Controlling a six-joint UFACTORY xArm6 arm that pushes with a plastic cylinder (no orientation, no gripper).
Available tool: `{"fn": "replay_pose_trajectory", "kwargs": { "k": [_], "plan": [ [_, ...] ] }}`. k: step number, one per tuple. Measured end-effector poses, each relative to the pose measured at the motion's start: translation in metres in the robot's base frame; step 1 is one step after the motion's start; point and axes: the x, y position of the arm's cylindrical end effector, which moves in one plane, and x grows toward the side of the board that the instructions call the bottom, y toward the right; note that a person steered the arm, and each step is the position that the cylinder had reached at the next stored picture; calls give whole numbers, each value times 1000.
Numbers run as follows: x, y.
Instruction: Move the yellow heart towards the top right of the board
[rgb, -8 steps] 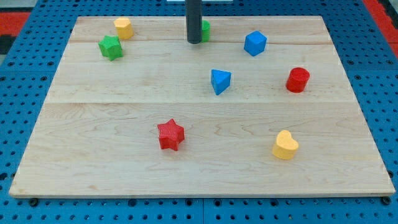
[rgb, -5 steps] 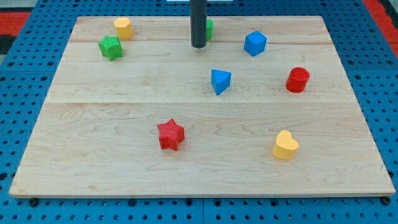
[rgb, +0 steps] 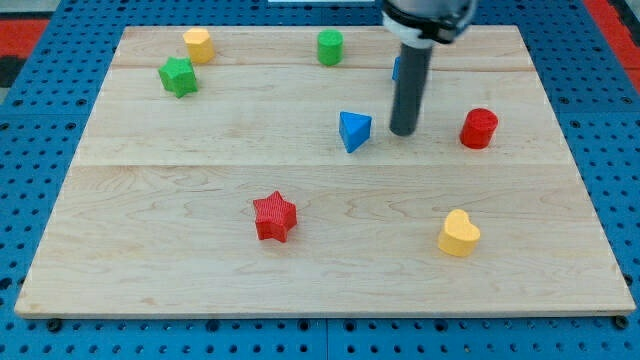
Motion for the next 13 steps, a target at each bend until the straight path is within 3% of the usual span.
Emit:
{"fn": "replay_pose_trajectory", "kwargs": {
  "k": [2,3,4,6,7,8,11,13],
  "plan": [
    [80,99],
    [118,179],
    [181,162],
    [168,15],
    [144,4],
    [131,58],
    [128,102],
    [86,121]
  ]
}}
